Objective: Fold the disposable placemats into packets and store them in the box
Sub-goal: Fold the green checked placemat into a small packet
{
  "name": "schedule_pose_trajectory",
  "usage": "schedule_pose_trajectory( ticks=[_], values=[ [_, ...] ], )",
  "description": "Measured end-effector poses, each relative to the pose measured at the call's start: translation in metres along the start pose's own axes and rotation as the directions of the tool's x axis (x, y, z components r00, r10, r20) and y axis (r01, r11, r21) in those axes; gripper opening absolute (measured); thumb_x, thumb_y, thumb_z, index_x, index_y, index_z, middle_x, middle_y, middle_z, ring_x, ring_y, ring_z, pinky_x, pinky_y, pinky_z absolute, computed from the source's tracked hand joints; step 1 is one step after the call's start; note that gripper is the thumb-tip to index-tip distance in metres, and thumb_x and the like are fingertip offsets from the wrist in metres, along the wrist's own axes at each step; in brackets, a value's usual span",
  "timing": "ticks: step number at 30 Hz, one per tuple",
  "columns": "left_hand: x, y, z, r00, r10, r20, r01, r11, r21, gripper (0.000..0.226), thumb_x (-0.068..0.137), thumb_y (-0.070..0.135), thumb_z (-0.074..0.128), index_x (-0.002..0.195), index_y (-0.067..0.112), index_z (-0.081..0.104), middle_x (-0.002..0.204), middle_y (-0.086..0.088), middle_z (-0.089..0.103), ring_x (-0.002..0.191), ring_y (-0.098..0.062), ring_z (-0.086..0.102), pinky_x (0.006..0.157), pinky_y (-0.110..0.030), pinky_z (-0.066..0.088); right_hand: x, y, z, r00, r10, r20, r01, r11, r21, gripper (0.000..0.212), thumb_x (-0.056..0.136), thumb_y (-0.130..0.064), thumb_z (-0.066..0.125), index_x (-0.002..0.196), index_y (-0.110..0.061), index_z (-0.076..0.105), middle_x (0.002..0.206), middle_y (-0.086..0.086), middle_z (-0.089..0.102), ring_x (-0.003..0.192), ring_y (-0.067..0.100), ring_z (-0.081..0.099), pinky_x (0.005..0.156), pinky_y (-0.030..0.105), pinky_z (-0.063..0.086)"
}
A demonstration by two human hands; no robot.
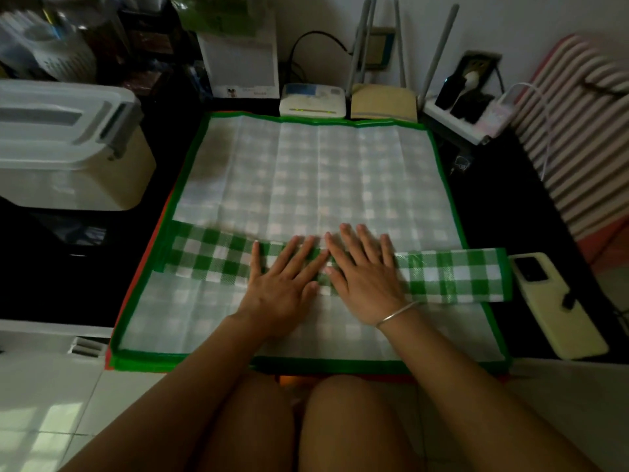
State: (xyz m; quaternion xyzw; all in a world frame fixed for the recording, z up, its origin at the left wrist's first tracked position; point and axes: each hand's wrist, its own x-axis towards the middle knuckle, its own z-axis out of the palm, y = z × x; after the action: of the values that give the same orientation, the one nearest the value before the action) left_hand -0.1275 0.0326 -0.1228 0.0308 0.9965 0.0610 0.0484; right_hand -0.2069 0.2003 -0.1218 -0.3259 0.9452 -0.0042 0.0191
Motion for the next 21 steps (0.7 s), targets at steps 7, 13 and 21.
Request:
schedule_pose_trajectory(
  ticks=[7, 13, 21],
  values=[
    [0.002, -0.004, 0.006, 0.999, 0.004, -0.051, -0.005, 1.0, -0.017, 0.059, 0.096, 0.054, -0.002, 0.153, 0.042, 0.001, 0.162, 0.014, -0.009, 0.149, -0.011, -0.012, 0.113, -0.067, -0.008, -0.039, 0.08, -0.016, 0.979, -0.094, 0.18, 0.12, 0.983, -0.139, 0.069, 0.082, -0.069, -0.019, 0.142, -0.038, -0.032, 0.153, -0.008, -0.034, 0.141, 0.02, -0.03, 0.114, 0.058, -0.01],
    [0.003, -0.005, 0.004, 1.0, -0.016, -0.012, 0.016, 1.0, -0.001, 0.066, 0.087, 0.061, -0.021, 0.15, 0.045, -0.013, 0.159, 0.017, -0.021, 0.146, -0.008, -0.022, 0.112, -0.065, -0.013, -0.059, 0.116, -0.018, 0.977, 0.093, 0.194, -0.062, 0.985, -0.158, 0.069, 0.077, -0.065, -0.03, 0.14, -0.038, -0.034, 0.151, -0.012, -0.036, 0.14, 0.014, -0.033, 0.115, 0.055, -0.011],
    [0.004, 0.0, 0.0, 0.998, -0.044, 0.045, 0.044, 0.999, -0.009, 0.066, 0.084, 0.059, -0.015, 0.149, 0.047, -0.014, 0.158, 0.018, -0.022, 0.146, -0.008, -0.021, 0.112, -0.065, -0.014, -0.037, 0.114, -0.03, 0.896, 0.423, 0.133, -0.444, 0.852, 0.279, 0.065, 0.097, -0.054, 0.019, 0.154, -0.024, 0.009, 0.161, 0.0, -0.006, 0.147, 0.017, -0.013, 0.118, 0.043, -0.009]
  ],
)
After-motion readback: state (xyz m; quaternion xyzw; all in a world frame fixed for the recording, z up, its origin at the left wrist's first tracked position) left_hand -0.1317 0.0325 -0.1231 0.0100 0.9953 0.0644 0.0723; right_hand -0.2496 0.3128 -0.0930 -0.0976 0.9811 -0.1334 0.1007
